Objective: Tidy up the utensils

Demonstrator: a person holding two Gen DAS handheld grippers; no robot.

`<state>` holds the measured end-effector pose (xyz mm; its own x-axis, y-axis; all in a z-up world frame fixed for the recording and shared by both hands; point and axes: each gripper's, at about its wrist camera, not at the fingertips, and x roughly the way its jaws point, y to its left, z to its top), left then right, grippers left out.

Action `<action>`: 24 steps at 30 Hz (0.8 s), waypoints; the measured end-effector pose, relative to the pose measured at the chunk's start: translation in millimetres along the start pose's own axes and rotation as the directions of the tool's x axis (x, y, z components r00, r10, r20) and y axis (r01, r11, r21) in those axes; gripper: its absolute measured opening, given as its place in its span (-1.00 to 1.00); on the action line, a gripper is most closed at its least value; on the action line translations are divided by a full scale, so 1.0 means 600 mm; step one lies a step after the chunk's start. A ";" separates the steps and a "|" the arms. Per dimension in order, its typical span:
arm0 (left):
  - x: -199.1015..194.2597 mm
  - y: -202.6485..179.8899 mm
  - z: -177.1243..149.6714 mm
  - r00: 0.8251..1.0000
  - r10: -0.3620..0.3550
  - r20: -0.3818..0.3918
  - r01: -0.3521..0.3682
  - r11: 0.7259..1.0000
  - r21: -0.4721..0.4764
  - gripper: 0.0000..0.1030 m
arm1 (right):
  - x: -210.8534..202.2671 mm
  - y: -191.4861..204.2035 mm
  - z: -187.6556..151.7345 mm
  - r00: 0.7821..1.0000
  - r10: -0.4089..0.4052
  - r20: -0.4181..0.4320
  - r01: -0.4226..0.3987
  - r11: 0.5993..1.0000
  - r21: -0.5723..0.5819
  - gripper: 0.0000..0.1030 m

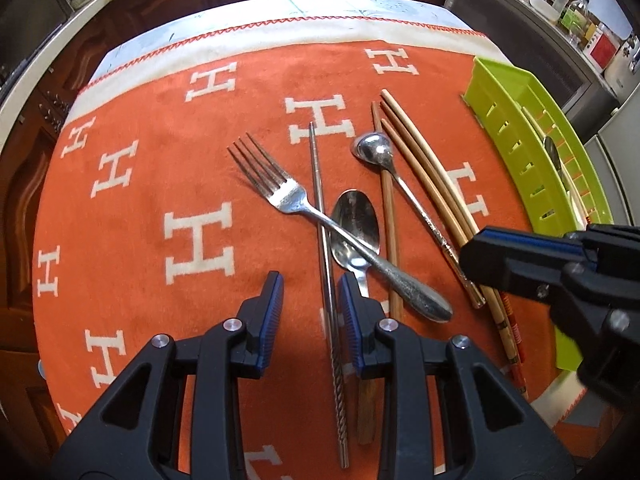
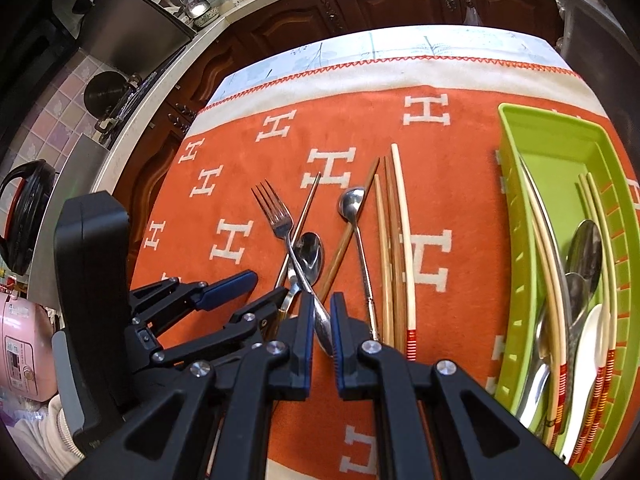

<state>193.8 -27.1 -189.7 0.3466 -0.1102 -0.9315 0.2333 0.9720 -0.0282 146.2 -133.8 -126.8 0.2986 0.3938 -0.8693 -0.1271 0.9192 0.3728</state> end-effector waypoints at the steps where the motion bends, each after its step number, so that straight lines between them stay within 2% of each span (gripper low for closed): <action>1: 0.002 -0.004 0.003 1.000 0.004 0.002 -0.004 1.000 0.001 -0.51 | 0.001 0.000 0.000 1.000 0.001 -0.001 -0.001 1.000 0.000 -0.85; 6: 0.000 -0.001 0.001 1.000 0.011 0.017 -0.011 1.000 0.001 -0.53 | 0.005 -0.003 0.000 1.000 0.004 -0.001 -0.004 1.000 0.003 -0.85; 8: -0.001 0.004 -0.002 1.000 0.003 0.029 -0.003 1.000 -0.002 -0.73 | 0.007 -0.004 0.000 1.000 0.004 -0.003 -0.004 1.000 0.004 -0.85; 9: -0.004 0.008 -0.005 1.000 -0.002 0.031 0.003 1.000 -0.007 -0.90 | 0.009 -0.004 0.000 1.000 0.004 -0.005 -0.004 1.000 0.004 -0.85; 12: -0.006 0.020 -0.006 0.999 -0.035 0.038 0.037 0.999 -0.037 -0.92 | 0.012 -0.004 0.001 1.000 0.007 -0.007 -0.007 1.000 -0.002 -0.85; 18: -0.016 0.050 -0.021 0.997 -0.057 0.053 0.062 0.993 -0.101 -0.92 | 0.025 0.001 0.009 0.999 0.032 -0.020 -0.032 0.999 -0.024 -0.85; 22: -0.022 0.077 -0.032 0.995 -0.084 0.058 0.092 0.986 -0.142 -0.92 | 0.041 0.022 0.019 0.998 0.050 -0.030 -0.053 0.996 -0.076 -0.84; 23: -0.022 0.081 -0.034 0.995 -0.087 0.059 0.095 0.984 -0.148 -0.92 | 0.044 0.029 0.021 0.998 0.050 -0.031 -0.053 0.994 -0.091 -0.82; 24: -0.024 0.087 -0.037 0.994 -0.091 0.062 0.100 0.983 -0.154 -0.92 | 0.049 0.038 0.024 0.998 0.053 -0.032 -0.056 0.992 -0.115 -0.72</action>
<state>180.9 29.5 -185.8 0.3795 -0.2111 -0.9008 0.1244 0.9764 -0.1764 165.9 -101.3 -139.4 0.2609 0.4415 -0.8585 -0.2515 0.8897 0.3811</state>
